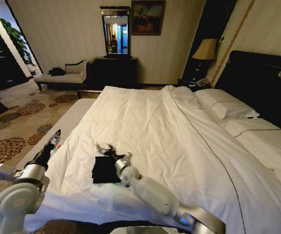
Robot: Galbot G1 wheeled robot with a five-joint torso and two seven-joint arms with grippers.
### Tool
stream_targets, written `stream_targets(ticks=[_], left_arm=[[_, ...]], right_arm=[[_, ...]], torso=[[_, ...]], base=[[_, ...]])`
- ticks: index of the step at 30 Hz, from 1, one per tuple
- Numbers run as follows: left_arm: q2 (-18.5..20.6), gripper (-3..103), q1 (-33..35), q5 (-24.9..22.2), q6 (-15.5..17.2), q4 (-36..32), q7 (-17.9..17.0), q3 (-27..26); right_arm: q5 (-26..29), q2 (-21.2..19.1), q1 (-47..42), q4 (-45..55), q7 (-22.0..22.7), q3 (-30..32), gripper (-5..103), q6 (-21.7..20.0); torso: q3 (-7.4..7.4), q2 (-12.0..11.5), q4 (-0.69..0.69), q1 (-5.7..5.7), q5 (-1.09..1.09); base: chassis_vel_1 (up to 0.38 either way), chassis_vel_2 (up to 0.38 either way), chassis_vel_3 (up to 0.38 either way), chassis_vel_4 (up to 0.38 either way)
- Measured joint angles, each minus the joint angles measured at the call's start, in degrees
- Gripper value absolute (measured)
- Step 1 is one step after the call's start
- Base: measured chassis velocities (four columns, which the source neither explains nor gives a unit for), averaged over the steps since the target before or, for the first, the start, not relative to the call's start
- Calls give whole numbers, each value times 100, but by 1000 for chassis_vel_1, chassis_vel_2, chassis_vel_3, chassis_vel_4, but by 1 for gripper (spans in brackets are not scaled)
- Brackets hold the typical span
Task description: Fold the clothes on the bed.
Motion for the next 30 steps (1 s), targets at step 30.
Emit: stream_targets(ticks=[30], left_arm=[[37,100,303,1365,142,4,78,598]], right_arm=[[-1038,-1479,-949,1370,268,2081,100,-81]], torso=[[0,0,1,0,0]], base=[[0,0,0,0]])
